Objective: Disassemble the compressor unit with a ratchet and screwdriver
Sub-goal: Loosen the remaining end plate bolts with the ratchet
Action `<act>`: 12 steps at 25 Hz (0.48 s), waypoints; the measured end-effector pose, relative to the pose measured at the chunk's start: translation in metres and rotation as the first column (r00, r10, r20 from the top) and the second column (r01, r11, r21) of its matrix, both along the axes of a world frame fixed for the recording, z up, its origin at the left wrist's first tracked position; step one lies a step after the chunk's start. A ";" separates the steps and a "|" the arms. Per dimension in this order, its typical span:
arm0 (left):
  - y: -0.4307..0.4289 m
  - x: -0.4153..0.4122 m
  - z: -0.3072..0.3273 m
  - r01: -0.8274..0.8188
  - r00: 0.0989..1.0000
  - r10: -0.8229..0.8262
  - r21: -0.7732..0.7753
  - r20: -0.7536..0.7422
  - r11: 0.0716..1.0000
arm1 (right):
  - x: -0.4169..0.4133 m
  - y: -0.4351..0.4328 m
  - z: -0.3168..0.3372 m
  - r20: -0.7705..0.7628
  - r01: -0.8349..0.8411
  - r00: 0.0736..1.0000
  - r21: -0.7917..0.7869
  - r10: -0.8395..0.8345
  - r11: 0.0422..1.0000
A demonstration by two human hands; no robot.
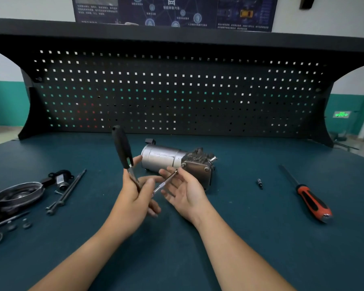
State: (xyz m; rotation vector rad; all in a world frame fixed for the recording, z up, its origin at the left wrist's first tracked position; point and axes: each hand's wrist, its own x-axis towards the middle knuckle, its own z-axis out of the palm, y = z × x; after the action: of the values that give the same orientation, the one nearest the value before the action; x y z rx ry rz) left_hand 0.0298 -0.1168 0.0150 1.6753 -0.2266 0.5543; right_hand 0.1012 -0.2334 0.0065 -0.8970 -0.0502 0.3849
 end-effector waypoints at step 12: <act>0.009 -0.007 0.003 -0.185 0.973 0.001 0.782 0.230 0.595 | 0.006 0.004 -0.004 0.018 0.096 0.995 -0.041 -0.095 0.995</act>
State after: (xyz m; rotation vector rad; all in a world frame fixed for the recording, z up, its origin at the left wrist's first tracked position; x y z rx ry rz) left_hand 0.0226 -0.1083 0.0178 2.5328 -0.6187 0.7758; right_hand 0.1073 -0.2292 0.0025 -0.9404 -0.0143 0.2902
